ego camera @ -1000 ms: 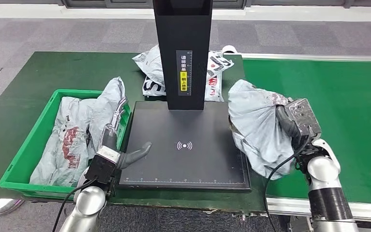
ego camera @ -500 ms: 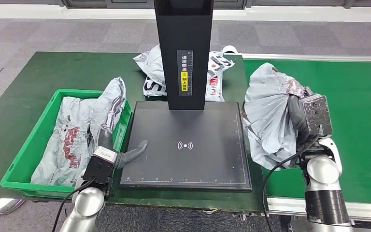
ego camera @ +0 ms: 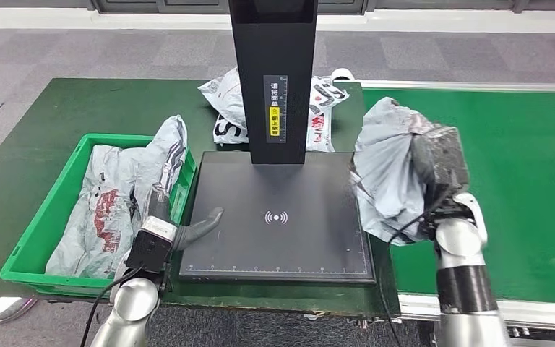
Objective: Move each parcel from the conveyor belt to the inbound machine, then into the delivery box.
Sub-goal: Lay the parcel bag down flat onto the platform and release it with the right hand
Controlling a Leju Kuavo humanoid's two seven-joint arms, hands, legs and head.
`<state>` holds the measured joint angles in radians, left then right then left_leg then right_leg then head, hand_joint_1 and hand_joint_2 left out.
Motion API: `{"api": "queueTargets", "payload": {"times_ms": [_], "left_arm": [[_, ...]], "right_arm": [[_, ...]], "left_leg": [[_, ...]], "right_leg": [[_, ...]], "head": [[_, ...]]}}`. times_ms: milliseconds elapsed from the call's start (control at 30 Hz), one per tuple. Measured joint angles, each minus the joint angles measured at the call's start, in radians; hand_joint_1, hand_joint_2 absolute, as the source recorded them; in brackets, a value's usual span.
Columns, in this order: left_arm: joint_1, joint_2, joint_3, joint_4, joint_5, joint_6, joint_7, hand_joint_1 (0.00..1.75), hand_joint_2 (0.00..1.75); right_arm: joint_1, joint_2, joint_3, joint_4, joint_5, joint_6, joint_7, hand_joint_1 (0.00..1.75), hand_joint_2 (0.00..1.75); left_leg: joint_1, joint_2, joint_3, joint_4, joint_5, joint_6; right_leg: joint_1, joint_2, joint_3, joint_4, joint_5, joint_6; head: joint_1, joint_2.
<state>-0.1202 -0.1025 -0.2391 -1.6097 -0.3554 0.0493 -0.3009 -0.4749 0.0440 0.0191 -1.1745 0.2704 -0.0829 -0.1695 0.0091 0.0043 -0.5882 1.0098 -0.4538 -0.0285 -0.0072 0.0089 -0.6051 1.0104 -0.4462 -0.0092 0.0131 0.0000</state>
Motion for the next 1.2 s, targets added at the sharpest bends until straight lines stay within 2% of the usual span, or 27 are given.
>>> {"api": "queueTargets", "payload": {"times_ms": [133,300,433,633,667,767,800,900,1200], "left_arm": [[-0.039,-0.025,-0.026,0.015,0.0,-0.002,0.023,0.0,1.75],[-0.066,-0.031,-0.042,0.033,0.008,0.001,0.035,0.0,1.75],[-0.077,-0.031,-0.049,0.045,0.014,0.003,0.035,0.0,1.75],[-0.083,-0.031,-0.052,0.058,0.017,0.004,0.035,0.0,1.75],[-0.085,-0.031,-0.053,0.06,0.017,0.004,0.035,0.0,1.75],[-0.091,-0.031,-0.054,0.065,0.018,0.005,0.035,0.0,1.75],[-0.092,-0.031,-0.054,0.066,0.018,0.006,0.035,0.0,1.75],[-0.092,-0.031,-0.054,0.067,0.02,0.01,0.035,0.0,1.75],[-0.09,-0.029,-0.054,0.066,0.021,0.023,0.035,0.0,1.75]], "right_arm": [[-0.13,0.118,0.08,0.247,-0.002,-0.029,0.007,1.75,1.75],[-0.213,0.228,0.157,0.444,-0.007,-0.011,0.019,1.75,1.75],[-0.24,0.269,0.197,0.524,-0.008,-0.007,0.024,1.75,1.75],[-0.268,0.29,0.227,0.585,-0.008,0.003,0.03,1.75,1.75],[-0.27,0.294,0.233,0.59,-0.009,0.007,0.033,1.4,1.75],[-0.272,0.304,0.26,0.601,-0.029,0.022,0.036,0.1,1.75],[-0.272,0.306,0.27,0.603,-0.038,0.026,0.037,0.0,1.31],[-0.275,0.31,0.292,0.607,-0.053,0.032,0.036,0.0,0.0],[-0.284,0.306,0.328,0.588,-0.039,0.029,0.052,0.0,0.0]], "left_leg": [[0.002,0.0,0.001,0.0,0.003,-0.003],[0.004,-0.004,0.0,0.0,0.004,-0.004],[0.004,-0.004,-0.001,0.0,0.004,-0.004],[0.003,-0.003,-0.001,0.0,0.004,-0.004],[0.003,-0.003,-0.001,0.0,0.004,-0.004],[0.003,-0.003,0.0,0.0,0.004,-0.004],[0.003,-0.003,0.0,0.0,0.004,-0.004],[0.004,-0.003,0.0,0.0,0.004,-0.004],[0.003,-0.003,-0.001,0.0,0.004,-0.004]], "right_leg": [[0.001,0.0,-0.001,0.0,0.002,-0.002],[0.003,-0.002,-0.001,0.001,0.002,-0.002],[0.002,-0.002,-0.002,0.001,0.002,-0.002],[0.002,-0.002,-0.002,0.001,0.002,-0.003],[0.002,-0.002,-0.002,0.001,0.002,-0.003],[0.002,-0.002,-0.002,0.001,0.003,-0.003],[0.002,-0.002,-0.002,0.001,0.003,-0.003],[0.002,-0.002,-0.002,0.001,0.003,-0.003],[0.002,-0.002,-0.002,0.001,0.003,-0.003]], "head": [[0.0,0.0],[0.0,0.0],[0.0,0.0],[0.0,0.0],[0.0,0.0],[0.0,0.0],[0.0,0.0],[0.0,0.0],[0.0,0.0]]}}
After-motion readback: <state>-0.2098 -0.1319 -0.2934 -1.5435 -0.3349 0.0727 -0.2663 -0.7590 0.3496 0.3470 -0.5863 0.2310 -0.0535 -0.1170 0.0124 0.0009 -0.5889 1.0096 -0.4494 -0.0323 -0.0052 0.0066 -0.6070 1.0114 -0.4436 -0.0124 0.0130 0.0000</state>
